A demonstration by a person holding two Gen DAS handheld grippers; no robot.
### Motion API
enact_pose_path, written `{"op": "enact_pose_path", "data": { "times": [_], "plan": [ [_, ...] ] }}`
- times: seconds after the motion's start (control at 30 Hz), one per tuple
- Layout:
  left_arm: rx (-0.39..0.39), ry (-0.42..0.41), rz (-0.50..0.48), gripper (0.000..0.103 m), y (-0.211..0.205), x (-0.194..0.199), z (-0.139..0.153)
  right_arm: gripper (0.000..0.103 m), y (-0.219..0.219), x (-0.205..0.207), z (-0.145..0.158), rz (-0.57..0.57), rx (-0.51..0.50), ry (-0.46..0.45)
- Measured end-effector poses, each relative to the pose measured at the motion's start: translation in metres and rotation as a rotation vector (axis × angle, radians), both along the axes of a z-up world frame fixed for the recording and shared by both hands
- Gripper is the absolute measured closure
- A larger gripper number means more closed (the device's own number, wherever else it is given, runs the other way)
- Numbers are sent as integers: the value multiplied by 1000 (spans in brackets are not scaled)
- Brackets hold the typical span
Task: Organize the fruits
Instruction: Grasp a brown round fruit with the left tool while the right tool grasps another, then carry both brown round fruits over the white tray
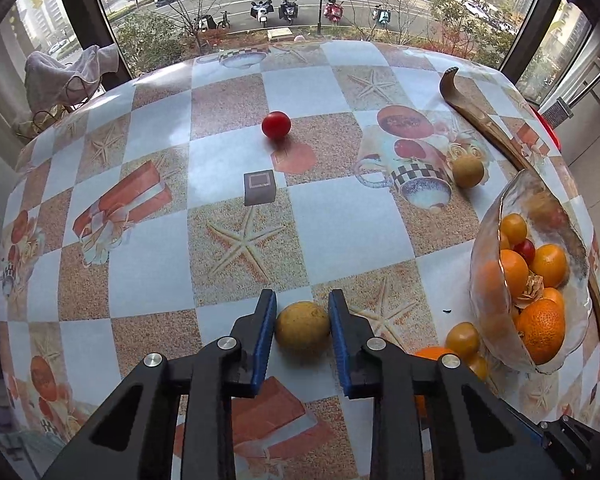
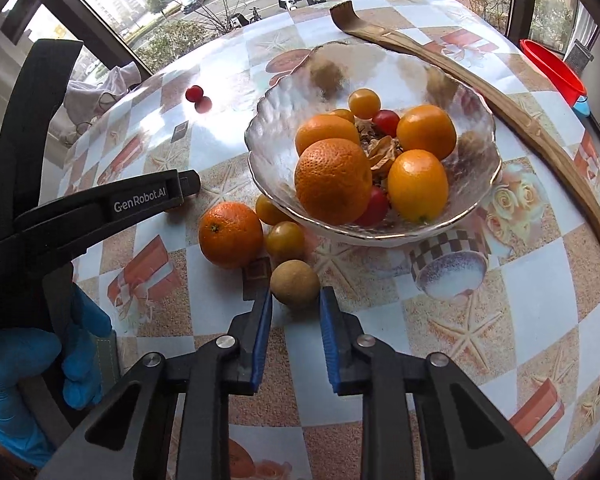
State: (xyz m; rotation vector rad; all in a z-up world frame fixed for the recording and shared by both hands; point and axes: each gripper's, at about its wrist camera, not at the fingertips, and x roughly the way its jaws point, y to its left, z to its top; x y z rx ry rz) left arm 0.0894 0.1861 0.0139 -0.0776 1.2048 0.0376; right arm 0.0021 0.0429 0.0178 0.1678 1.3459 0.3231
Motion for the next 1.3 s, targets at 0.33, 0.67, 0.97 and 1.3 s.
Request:
{"op": "enact_pose_path", "data": {
  "times": [0.33, 0.67, 0.97, 1.3],
  "plan": [
    [-27, 16, -39, 74, -14, -57, 0, 77, -17, -36, 7, 55, -26, 32],
    [-22, 62, -111, 75, -45, -151, 3, 77, -44, -82, 17, 97, -59, 71],
    [-99, 102, -62, 75, -45, -210, 12, 77, -49, -108, 36, 127, -72, 76],
    [-119, 76, 50, 74, -10, -252, 41, 77, -24, -118, 65, 208, -64, 56]
  ]
}}
